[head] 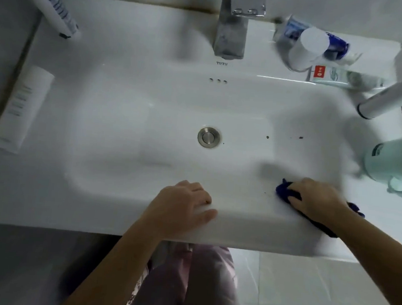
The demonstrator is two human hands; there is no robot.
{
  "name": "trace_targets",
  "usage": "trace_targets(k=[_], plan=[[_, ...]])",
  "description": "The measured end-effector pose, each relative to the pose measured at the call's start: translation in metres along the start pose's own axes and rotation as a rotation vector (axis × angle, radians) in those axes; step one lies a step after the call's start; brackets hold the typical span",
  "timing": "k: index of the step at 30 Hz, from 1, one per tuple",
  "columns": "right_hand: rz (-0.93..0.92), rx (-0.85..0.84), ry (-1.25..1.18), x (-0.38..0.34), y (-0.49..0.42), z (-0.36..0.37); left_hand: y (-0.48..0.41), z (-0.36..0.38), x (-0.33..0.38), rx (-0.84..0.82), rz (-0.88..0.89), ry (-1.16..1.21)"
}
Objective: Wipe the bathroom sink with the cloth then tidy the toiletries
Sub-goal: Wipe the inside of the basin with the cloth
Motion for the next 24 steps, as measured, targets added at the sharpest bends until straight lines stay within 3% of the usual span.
trace_targets(k=[4, 7, 9, 12, 14, 17, 19, 24], plan=[[-0.069, 0.011, -0.322, -0.056, -0.035, 0.019, 0.000, 0.001, -0.004, -0.024, -0.018, 0.035], [-0.214, -0.150, -0.517, -0.075, -0.013, 0.012, 0.000, 0.000, -0.002, -0.048, -0.017, 0.036], [-0.186, -0.202, -0.446, -0.046, 0.001, 0.012, 0.001, 0.000, -0.003, -0.055, -0.018, 0.032], [-0.081, -0.086, -0.157, -0.010, -0.011, 0.013, 0.000, 0.001, -0.005, -0.055, -0.042, 0.038], [-0.053, -0.026, -0.269, -0.029, -0.028, 0.017, -0.001, 0.002, -0.006, -0.049, -0.053, 0.045], [-0.132, -0.104, -0.471, -0.077, -0.019, 0.016, 0.000, 0.001, -0.006, -0.058, -0.058, 0.042], [-0.178, -0.159, -0.530, -0.074, 0.005, 0.001, 0.000, 0.001, -0.005, -0.067, -0.052, 0.045], [-0.041, -0.087, -0.115, 0.000, 0.005, 0.004, 0.002, 0.001, -0.009, -0.052, -0.073, 0.041]])
Point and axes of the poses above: each hand's wrist, its own y-axis away from the middle knuckle, its own z-axis out of the palm, x = y × z, the point moved 9 cm from there along -y, towards the middle knuckle, and after that the axes turned 11 degrees about x, right-handed, at the moved point
